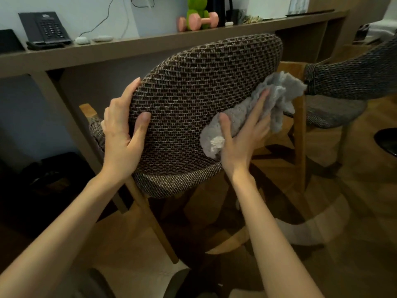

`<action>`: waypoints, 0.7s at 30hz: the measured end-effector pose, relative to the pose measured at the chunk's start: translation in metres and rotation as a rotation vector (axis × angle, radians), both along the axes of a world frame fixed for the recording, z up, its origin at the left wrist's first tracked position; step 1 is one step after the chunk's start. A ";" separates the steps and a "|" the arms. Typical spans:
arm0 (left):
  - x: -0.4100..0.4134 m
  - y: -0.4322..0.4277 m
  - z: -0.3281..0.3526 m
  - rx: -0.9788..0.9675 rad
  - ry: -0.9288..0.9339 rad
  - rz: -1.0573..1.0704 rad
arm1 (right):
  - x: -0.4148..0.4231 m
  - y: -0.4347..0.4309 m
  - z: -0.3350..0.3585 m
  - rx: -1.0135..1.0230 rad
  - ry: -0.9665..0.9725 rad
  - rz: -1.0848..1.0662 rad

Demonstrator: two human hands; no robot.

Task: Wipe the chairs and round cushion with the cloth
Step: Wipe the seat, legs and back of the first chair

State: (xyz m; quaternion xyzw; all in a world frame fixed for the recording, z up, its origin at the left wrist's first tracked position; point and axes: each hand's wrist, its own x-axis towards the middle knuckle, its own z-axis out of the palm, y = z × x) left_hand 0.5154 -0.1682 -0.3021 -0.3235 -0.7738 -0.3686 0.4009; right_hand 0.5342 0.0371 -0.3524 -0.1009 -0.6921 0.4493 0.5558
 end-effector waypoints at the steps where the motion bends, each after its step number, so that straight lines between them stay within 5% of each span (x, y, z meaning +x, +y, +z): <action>1: 0.000 0.000 0.000 0.003 0.000 0.006 | -0.003 -0.003 -0.001 0.010 -0.002 -0.031; 7: 0.001 0.003 -0.002 0.022 0.004 0.035 | -0.006 -0.026 -0.009 -0.057 0.191 -0.034; 13: 0.004 0.005 -0.002 0.035 0.002 0.052 | 0.018 -0.049 -0.034 0.460 0.231 0.132; 21: 0.002 0.006 -0.003 0.047 0.014 0.055 | -0.005 0.016 0.024 -0.184 0.200 0.079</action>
